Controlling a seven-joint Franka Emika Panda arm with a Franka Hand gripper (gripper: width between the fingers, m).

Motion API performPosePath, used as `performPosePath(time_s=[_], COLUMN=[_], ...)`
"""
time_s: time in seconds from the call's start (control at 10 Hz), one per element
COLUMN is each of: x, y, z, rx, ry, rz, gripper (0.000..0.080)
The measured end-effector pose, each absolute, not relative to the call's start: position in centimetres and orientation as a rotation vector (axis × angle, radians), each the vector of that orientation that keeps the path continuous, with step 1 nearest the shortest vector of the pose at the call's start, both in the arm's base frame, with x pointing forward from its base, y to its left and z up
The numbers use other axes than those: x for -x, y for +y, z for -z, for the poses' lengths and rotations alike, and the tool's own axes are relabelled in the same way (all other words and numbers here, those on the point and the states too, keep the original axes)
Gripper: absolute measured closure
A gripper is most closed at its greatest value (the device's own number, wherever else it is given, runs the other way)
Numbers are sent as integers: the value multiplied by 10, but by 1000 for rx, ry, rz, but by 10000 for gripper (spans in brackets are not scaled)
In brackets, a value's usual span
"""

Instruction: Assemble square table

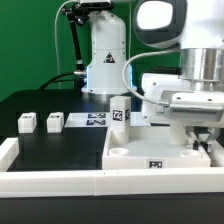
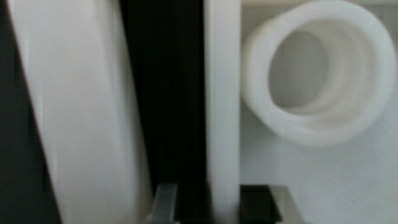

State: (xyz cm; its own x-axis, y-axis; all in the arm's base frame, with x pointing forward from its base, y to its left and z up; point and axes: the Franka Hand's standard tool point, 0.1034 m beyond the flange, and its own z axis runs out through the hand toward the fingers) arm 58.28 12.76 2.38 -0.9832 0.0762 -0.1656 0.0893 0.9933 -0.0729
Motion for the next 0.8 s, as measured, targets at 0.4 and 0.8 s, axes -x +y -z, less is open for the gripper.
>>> performPosePath(time_s=[0.4, 0.8], x=[-580, -577], y=[125, 102], z=[-22, -17], rx=[-126, -163], ry=[2991, 3010], rz=[157, 222], gripper=[737, 338])
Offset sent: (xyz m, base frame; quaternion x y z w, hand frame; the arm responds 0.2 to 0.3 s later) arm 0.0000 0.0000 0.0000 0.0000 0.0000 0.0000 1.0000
